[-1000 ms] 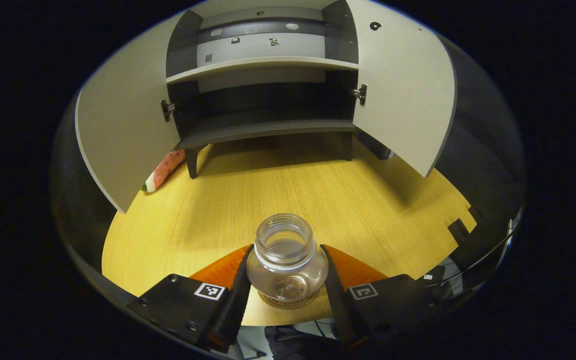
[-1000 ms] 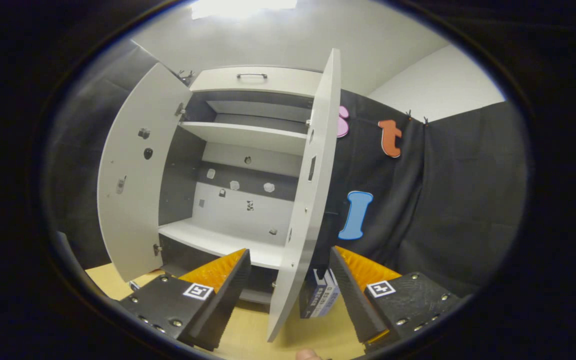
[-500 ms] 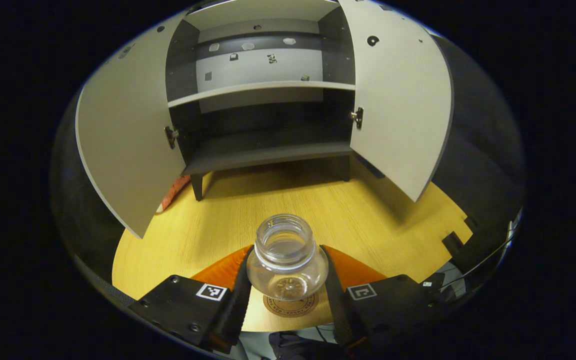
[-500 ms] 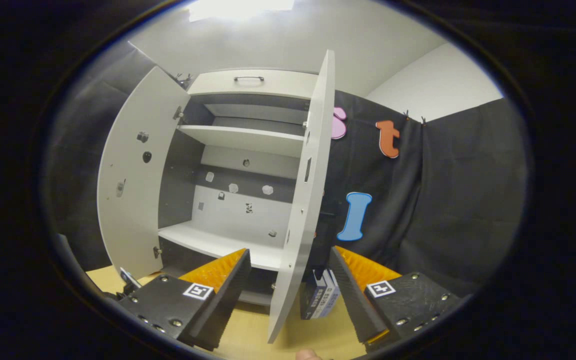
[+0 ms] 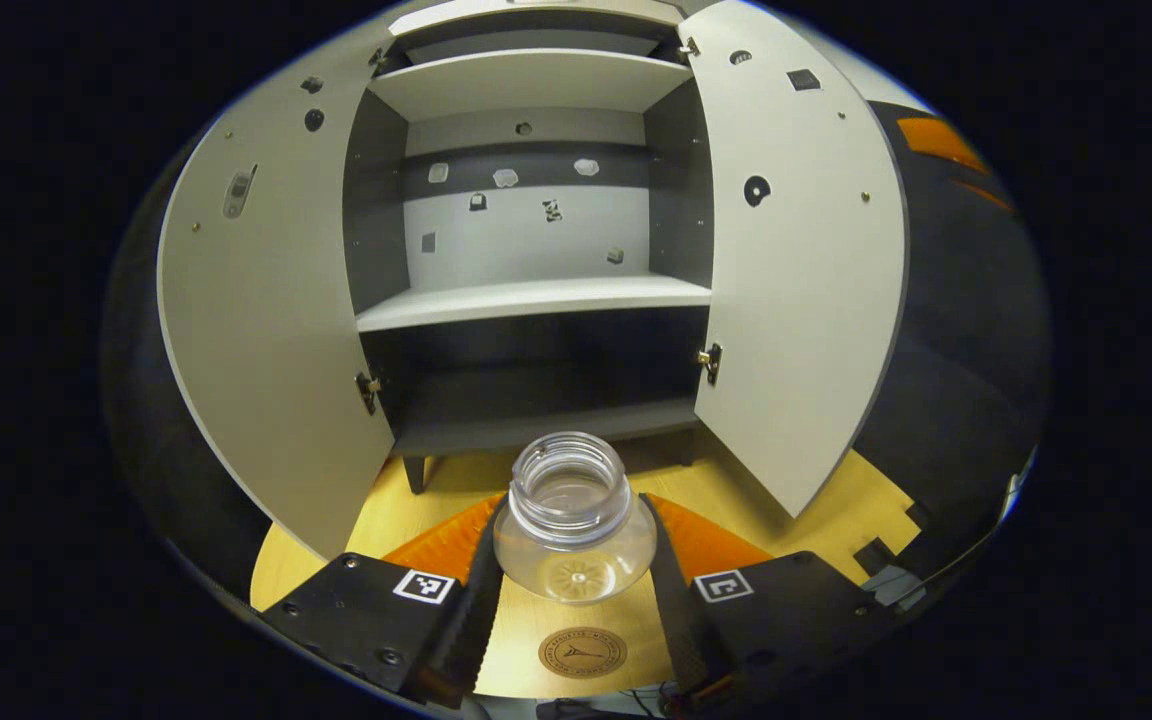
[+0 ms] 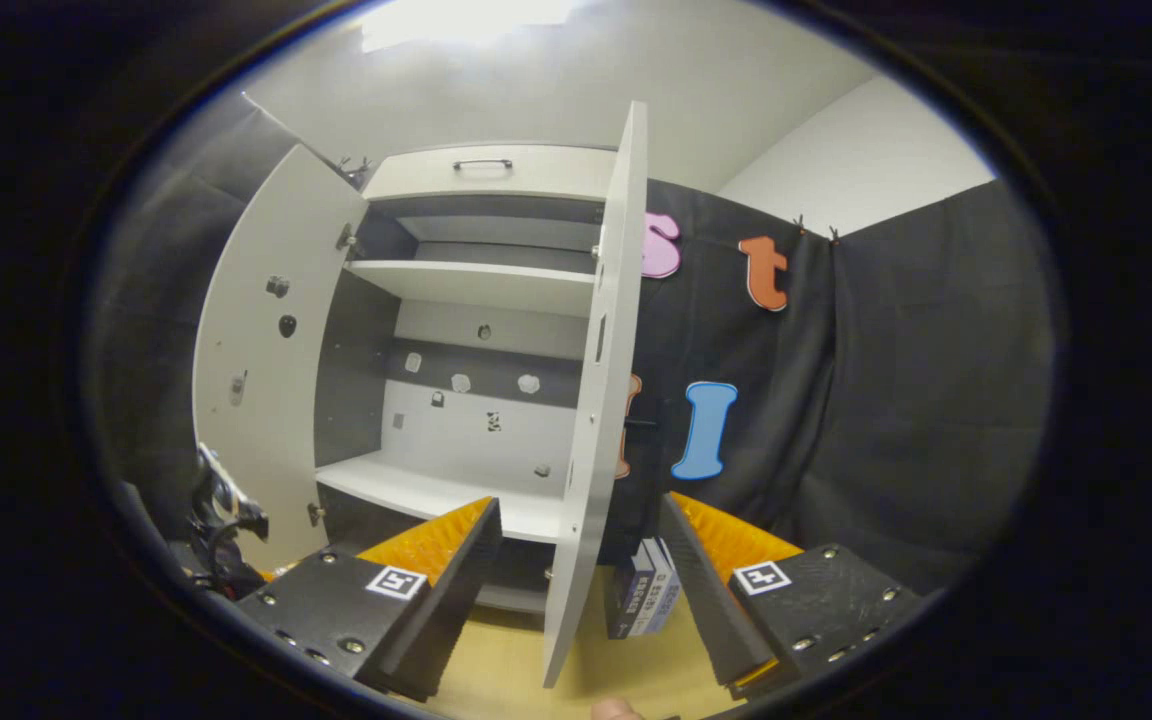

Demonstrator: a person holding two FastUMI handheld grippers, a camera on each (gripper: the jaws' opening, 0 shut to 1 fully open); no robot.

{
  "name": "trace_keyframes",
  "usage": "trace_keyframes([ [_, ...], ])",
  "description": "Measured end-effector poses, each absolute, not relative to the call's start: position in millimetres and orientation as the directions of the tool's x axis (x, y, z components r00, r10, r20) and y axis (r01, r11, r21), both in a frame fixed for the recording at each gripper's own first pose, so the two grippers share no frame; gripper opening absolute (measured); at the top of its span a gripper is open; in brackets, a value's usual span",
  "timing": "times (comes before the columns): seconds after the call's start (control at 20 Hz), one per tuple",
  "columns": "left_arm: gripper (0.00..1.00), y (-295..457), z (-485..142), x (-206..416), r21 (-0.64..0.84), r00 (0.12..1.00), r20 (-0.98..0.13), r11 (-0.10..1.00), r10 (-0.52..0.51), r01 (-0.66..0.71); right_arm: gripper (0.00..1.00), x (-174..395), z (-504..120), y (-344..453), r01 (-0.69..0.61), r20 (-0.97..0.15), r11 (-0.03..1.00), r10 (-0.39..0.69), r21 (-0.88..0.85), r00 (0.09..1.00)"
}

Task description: Grasp the bottle in the cabinet with the left hand and place it on the coaster, then close the right door with the right hand and the left door with the left hand.

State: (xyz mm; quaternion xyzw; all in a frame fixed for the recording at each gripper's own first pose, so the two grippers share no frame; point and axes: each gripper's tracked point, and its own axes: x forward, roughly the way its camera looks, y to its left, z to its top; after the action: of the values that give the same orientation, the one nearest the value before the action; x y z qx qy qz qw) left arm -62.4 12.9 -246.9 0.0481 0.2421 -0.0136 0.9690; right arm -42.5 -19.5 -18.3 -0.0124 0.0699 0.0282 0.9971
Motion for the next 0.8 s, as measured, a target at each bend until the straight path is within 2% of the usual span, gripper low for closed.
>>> trace_keyframes([
  [0.15, 0.72, 13.7, -224.2, -47.6, 0.075, 0.897, -0.443, 0.996, -0.011, 0.049, 0.94, -44.2, -19.9, -20.8, -0.047, -0.142, 0.999, 0.044, -0.013, 0.989],
  [0.8, 0.72, 21.9, -149.7, 17.4, 0.022, 0.945, -0.325, 0.999, -0.038, 0.048, 0.96, -46.9, -19.9, -25.7, -0.032, -0.125, 0.999, 0.03, -0.015, 0.992],
])
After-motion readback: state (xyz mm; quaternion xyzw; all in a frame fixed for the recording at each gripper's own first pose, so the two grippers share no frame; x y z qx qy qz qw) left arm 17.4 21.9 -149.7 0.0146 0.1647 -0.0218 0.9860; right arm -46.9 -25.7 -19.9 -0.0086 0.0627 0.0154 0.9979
